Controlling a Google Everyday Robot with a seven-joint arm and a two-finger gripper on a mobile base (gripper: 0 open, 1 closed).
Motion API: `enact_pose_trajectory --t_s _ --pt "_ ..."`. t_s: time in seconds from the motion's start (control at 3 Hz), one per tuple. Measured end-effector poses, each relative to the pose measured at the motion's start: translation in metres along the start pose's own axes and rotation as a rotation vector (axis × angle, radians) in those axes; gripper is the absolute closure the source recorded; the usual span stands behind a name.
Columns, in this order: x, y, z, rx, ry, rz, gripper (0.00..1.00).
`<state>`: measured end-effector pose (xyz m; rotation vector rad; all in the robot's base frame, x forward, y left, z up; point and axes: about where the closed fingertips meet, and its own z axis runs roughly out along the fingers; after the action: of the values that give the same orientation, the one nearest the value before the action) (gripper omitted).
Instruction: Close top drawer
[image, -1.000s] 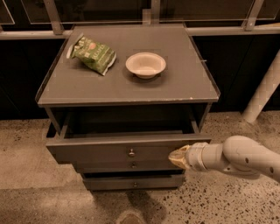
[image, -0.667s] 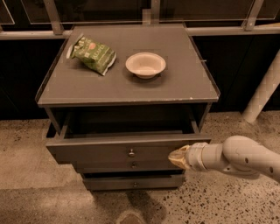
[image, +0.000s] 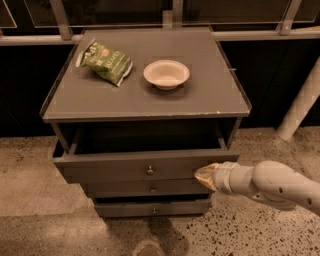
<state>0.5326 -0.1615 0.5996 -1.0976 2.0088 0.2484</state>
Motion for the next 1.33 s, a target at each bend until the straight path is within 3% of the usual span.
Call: enact_pose_trajectory --t_s 0.33,0.67,1.33 --pt "-0.004 -0.021 0.0 0.078 -0.009 -0.022 1.0" --pt "-0.004 -0.022 -0.001 0.087 -0.01 -0.024 1.0" --pt "-0.016 -0.052 0.008 0.176 -0.027 -0.085 1.0"
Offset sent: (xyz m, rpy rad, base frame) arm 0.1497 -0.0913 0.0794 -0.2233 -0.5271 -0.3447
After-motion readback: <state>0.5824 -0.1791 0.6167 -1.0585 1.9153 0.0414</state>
